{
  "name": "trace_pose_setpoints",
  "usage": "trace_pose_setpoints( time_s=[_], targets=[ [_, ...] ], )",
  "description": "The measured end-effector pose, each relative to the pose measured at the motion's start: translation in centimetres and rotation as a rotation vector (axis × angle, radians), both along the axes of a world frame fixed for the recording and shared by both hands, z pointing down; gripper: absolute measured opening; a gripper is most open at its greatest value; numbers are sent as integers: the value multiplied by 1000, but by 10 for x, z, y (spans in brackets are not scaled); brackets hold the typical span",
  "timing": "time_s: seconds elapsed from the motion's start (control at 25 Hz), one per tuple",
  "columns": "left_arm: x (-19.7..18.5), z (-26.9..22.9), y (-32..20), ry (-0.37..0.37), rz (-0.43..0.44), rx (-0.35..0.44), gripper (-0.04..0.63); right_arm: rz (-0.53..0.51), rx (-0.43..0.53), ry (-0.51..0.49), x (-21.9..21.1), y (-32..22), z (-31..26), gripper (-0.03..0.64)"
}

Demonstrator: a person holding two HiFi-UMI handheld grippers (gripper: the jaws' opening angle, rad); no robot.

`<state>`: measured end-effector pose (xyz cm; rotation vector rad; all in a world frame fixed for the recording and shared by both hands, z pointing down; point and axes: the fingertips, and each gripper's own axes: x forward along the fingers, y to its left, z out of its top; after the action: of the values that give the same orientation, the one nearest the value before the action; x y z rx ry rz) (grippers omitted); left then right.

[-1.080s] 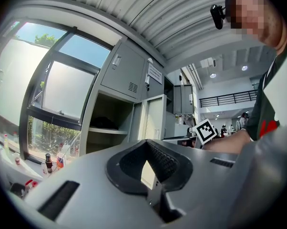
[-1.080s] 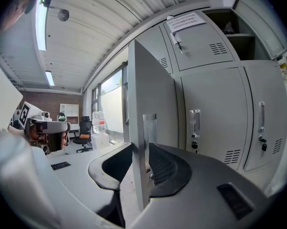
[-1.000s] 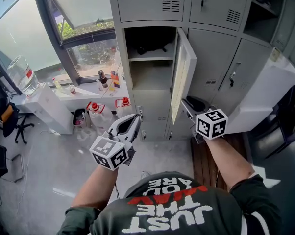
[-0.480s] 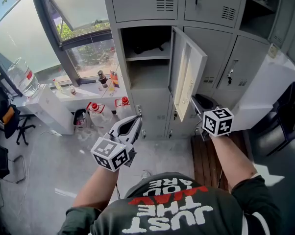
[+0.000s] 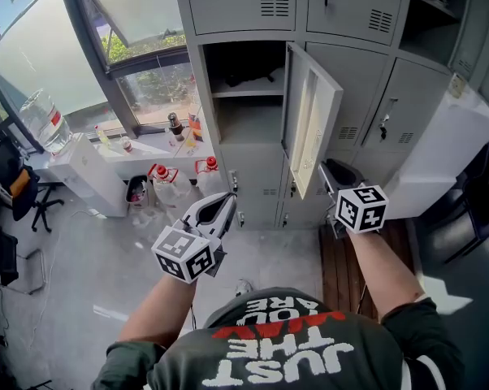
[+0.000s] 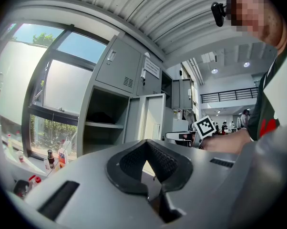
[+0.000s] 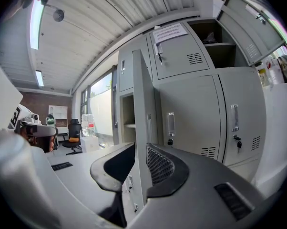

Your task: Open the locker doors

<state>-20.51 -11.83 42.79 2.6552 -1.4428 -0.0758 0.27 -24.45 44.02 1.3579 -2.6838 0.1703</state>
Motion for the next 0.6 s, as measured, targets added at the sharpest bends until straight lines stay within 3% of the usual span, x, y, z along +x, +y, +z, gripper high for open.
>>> trace_pose_setpoints(
  time_s=[0.28,0.6],
  targets=[
    [-17,5,5,-6,-68,-37,6,-124,40,-52,-24,51,-1,88],
    [-47,3,4,2,-106,-18,6,-240,-8,-74,-73,79,16,58]
  ],
)
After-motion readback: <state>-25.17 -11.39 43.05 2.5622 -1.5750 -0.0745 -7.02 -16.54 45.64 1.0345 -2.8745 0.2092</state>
